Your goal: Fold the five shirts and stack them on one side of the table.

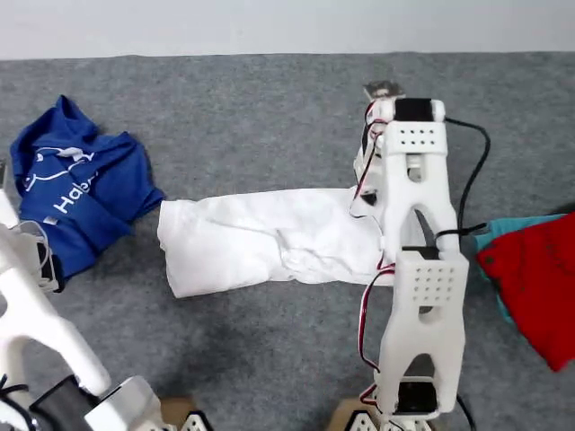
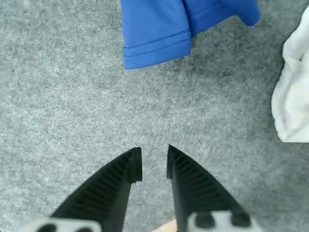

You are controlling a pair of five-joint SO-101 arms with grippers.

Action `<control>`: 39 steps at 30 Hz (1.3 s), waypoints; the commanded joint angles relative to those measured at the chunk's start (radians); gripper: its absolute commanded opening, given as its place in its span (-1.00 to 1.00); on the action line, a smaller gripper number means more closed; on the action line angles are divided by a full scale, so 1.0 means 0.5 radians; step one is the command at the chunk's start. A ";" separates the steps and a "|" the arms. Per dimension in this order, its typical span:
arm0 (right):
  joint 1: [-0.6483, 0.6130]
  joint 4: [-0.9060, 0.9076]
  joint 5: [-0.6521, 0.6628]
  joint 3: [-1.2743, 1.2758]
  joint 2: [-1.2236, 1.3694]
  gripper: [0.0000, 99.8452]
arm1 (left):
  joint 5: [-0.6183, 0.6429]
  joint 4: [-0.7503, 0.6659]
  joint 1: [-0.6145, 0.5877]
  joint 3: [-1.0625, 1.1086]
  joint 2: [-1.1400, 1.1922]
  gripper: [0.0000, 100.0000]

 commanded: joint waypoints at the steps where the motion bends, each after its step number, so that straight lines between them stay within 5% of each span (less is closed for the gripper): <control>1: 0.026 0.023 -0.028 -0.012 0.054 -0.34 | -0.018 0.025 0.009 -0.072 -0.077 -0.81; 7: 0.069 0.023 -0.107 -0.018 0.269 -0.35 | -0.018 0.049 0.009 -0.069 -0.077 -0.81; 13: 0.075 0.048 -0.104 -0.025 0.324 -0.80 | -0.018 0.049 0.009 -0.072 -0.077 -0.81; 22: 0.048 0.081 -0.101 -0.015 -0.054 -0.98 | -0.018 0.052 0.006 -0.063 -0.077 -0.81; 39: -0.735 0.084 0.003 -0.012 -0.351 -0.98 | -0.021 0.052 0.006 -0.063 -0.077 -0.81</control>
